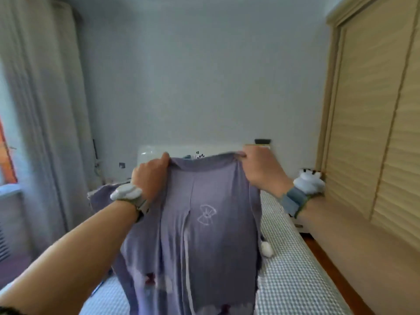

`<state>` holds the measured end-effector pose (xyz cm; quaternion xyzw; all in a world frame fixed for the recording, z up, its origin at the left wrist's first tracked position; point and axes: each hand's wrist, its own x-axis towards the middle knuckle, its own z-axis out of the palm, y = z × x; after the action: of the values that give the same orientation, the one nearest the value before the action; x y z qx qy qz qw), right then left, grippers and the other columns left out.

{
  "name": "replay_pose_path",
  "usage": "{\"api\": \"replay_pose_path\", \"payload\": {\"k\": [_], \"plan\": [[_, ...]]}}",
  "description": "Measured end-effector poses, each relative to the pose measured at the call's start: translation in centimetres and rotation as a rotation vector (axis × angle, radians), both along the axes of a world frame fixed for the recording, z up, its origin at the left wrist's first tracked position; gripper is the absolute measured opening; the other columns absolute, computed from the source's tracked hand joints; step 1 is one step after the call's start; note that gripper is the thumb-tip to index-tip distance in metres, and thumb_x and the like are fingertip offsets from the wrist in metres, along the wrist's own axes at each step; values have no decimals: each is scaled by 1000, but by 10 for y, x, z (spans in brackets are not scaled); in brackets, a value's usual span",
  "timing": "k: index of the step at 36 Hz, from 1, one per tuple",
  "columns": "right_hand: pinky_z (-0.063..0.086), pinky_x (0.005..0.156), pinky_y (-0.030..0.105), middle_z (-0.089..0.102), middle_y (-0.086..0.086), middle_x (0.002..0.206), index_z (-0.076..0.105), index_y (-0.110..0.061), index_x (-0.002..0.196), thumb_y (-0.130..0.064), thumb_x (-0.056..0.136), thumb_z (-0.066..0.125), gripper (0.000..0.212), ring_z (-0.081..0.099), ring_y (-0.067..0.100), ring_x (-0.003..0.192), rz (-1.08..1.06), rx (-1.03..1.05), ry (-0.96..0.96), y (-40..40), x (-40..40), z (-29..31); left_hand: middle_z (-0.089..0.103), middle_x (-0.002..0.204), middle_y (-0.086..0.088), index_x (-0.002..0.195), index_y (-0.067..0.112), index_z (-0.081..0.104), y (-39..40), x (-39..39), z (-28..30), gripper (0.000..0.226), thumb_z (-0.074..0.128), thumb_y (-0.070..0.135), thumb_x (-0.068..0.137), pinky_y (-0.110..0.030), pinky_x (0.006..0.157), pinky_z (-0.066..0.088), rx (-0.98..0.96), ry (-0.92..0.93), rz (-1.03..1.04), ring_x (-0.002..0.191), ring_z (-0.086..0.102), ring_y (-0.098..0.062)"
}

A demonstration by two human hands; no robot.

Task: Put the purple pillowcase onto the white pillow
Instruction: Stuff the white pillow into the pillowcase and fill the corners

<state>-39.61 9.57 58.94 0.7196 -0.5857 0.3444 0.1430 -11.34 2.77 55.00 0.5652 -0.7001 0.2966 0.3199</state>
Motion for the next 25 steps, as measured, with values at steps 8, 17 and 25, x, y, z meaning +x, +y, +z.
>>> {"api": "replay_pose_path", "payload": {"k": [8, 17, 25], "plan": [[40, 65, 38, 68, 19, 93, 63, -8, 93, -19, 98, 49, 18, 63, 35, 83, 34, 369, 88, -4, 62, -93, 67, 86, -15, 96, 15, 54, -28, 17, -21, 6, 48, 16, 93, -41, 65, 48, 31, 108, -148, 77, 65, -36], [42, 58, 24, 64, 25, 83, 62, 9, 94, -18, 101, 51, 30, 57, 23, 70, 342, 772, -1037, -8, 84, -127, 68, 79, -19, 86, 13, 60, -90, 2, -76, 18, 52, 26, 96, -44, 71, 45, 191, 144, -11, 79, 64, -41], [61, 63, 35, 75, 15, 81, 64, 1, 105, -6, 103, 44, 21, 73, 25, 72, -58, 642, -1697, -10, -61, -240, 50, 142, -21, 139, 16, 55, -86, -158, -218, 47, 56, 32, 95, -46, 116, 31, 827, 321, -634, 139, 40, -37]]}}
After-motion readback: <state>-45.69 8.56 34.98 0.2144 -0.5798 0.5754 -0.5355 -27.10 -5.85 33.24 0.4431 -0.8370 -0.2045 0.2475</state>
